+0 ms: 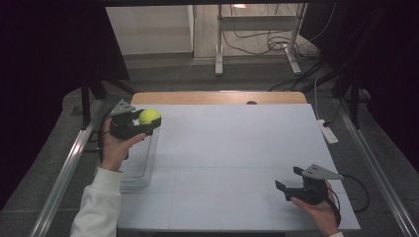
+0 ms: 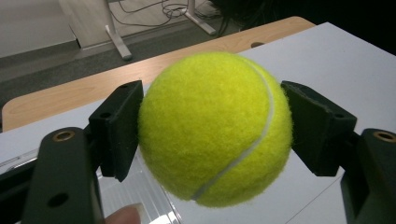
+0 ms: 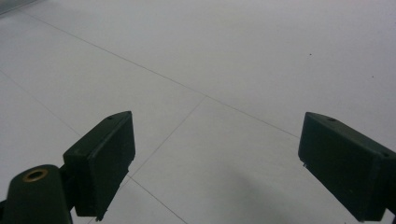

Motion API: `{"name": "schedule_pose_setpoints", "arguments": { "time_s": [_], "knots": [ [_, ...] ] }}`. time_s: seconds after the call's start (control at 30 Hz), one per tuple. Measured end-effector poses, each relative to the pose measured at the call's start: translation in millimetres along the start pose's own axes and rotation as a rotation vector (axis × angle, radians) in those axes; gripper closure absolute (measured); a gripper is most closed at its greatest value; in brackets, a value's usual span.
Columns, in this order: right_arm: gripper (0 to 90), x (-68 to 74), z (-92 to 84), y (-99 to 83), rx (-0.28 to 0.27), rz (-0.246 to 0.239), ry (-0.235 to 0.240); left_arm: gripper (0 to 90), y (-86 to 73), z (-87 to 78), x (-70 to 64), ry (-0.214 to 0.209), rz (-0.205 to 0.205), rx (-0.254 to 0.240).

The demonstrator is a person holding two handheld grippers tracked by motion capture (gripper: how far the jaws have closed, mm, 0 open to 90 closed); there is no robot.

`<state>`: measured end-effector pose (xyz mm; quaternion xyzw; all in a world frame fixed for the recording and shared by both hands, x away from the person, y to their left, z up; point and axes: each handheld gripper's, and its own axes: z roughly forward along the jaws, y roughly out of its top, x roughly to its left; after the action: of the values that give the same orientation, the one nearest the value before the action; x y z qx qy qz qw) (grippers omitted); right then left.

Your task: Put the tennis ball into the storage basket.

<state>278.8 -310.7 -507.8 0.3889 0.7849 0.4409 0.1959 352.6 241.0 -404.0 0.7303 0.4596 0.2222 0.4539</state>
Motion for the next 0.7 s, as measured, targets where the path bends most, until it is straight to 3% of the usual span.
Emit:
{"name": "schedule_pose_setpoints", "arguments": {
  "time_s": [0.43, 0.7],
  "knots": [
    [10.8, 0.1, 1.6, 1.3, -0.004, 0.001, 0.006, 26.1, 2.5, 3.0, 10.0, 0.048, 0.001, 0.032],
    [10.8, 0.1, 1.8, 1.2, -0.003, 0.002, 0.003, 26.1, 3.1, 2.1, 21.1, 0.075, -0.019, 0.039]
  ]
}}
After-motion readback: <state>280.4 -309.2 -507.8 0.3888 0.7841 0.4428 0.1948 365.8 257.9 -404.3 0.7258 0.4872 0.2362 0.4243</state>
